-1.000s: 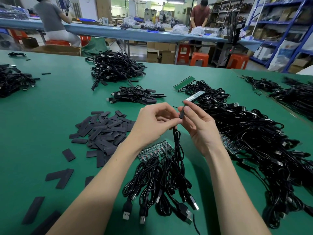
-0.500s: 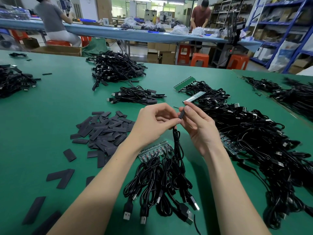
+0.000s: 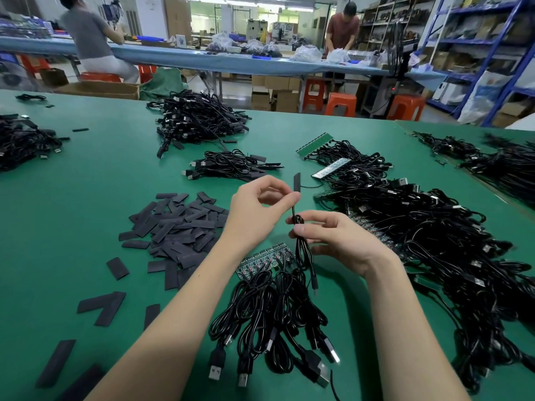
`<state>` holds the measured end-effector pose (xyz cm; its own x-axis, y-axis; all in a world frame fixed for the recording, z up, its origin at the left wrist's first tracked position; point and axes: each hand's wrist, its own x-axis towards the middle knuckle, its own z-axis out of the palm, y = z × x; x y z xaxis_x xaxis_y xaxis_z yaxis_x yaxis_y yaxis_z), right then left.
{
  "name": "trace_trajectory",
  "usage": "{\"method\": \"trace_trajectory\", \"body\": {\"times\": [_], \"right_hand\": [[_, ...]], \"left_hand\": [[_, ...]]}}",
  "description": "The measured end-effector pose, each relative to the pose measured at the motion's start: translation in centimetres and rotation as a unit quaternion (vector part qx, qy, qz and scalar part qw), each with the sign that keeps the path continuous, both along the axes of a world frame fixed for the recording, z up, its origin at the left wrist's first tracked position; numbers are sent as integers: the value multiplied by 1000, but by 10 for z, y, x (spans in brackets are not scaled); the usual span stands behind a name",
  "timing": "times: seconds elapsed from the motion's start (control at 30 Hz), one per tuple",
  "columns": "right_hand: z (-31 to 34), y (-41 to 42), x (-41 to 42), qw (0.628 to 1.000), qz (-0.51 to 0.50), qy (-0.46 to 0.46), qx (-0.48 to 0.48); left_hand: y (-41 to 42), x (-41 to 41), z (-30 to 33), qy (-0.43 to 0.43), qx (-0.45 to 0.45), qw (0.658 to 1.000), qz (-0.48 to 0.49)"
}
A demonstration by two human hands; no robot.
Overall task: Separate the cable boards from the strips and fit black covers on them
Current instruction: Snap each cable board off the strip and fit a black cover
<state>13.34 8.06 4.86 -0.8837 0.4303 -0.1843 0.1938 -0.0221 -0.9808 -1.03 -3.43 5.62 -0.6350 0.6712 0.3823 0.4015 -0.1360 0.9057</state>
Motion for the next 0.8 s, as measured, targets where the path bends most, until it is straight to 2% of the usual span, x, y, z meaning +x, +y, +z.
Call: {"method": "trace_trajectory", "body": {"times": [0.13,0.2,0.27,0.37,0.5,0.6,0.7,0.8], "right_hand": [[1,-3,-14,983,-122,96,-103],[-1,-2,-20,951,-217,138,-173],[-3,-2,-24,920,-268,177,-223],[-6,-5,-29,912,-258,199,-250],[-18,-9,-36,944,-221,137,-202],[-26,-7,-41,948,-222,130,-189],[-27,-4,-41,950,-217,127,-186],[-28,-2,-39,952,-213,120,-183]], "left_hand": [[4,3,-5,-51,-77,995,-43],[4,3,-7,-53,-131,988,-61],[3,4,-8,-30,-155,985,-69],[-2,0,-6,-4,-152,987,-49],[-10,-20,-2,37,-145,989,6],[-12,-51,2,76,-136,987,46],[-5,-88,11,155,-171,969,87],[7,-124,18,244,-242,933,106]]}}
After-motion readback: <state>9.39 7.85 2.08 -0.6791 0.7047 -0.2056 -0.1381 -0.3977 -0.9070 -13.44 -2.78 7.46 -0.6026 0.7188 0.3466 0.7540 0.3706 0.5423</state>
